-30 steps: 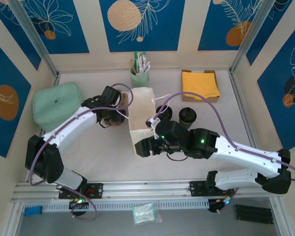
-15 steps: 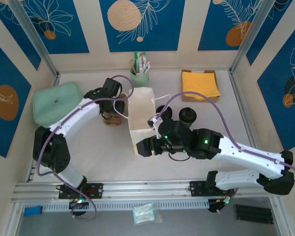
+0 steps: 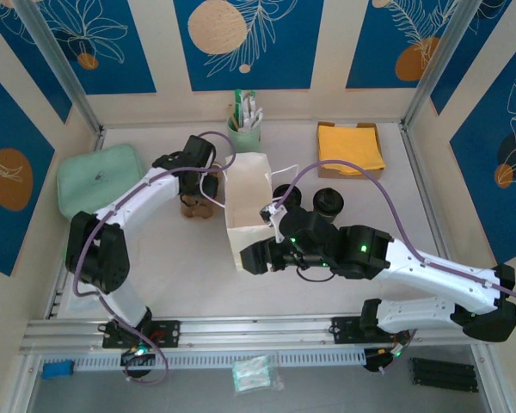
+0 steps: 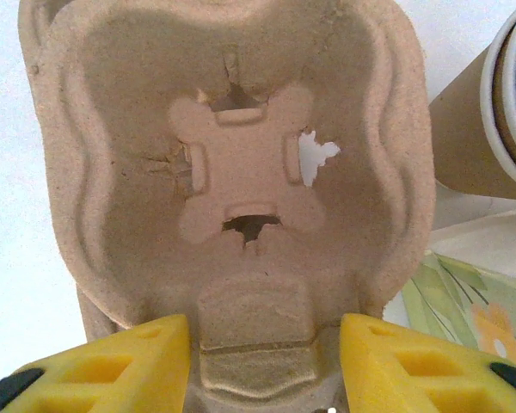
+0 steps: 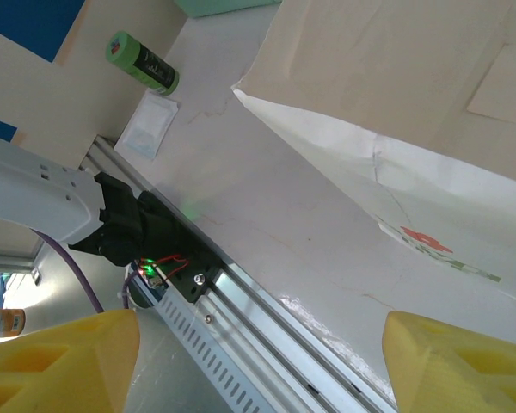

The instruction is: Pack the takeout coffee

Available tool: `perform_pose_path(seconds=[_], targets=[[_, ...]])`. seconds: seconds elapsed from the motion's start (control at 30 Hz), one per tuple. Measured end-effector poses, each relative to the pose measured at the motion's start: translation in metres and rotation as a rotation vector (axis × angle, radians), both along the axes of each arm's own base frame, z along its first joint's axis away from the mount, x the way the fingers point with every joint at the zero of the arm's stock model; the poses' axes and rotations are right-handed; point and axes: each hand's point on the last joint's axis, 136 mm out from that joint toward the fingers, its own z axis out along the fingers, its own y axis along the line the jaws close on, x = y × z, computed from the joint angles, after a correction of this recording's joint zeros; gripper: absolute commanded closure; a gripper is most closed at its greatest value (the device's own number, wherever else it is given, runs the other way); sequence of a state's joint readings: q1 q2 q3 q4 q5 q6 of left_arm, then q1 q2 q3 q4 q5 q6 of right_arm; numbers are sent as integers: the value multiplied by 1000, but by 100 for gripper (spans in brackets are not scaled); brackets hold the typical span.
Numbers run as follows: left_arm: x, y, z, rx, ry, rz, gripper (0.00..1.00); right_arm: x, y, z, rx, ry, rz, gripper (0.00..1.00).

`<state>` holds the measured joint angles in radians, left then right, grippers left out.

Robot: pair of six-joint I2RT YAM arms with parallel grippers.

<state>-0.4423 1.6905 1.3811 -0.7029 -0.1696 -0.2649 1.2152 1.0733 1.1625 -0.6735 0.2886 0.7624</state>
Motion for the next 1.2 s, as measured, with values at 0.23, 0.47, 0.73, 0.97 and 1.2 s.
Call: perform_pose_path(seconds=[0.23, 0.47, 0.73, 0.97, 1.2], targets=[[1, 1, -1, 6, 0, 4, 53, 0, -1, 1, 3, -3, -2, 25], [2, 2, -2, 13, -1, 4, 63, 0, -2, 2, 4, -5, -4, 25], [2, 2, -2, 11, -4, 4, 66, 3, -4, 4, 6, -17, -17, 25], [2, 7, 8, 8, -23, 15, 67, 4, -9, 1, -15, -22, -20, 25], [1, 32, 46, -8, -106, 57, 67, 14, -28, 18, 10, -57, -68, 25]])
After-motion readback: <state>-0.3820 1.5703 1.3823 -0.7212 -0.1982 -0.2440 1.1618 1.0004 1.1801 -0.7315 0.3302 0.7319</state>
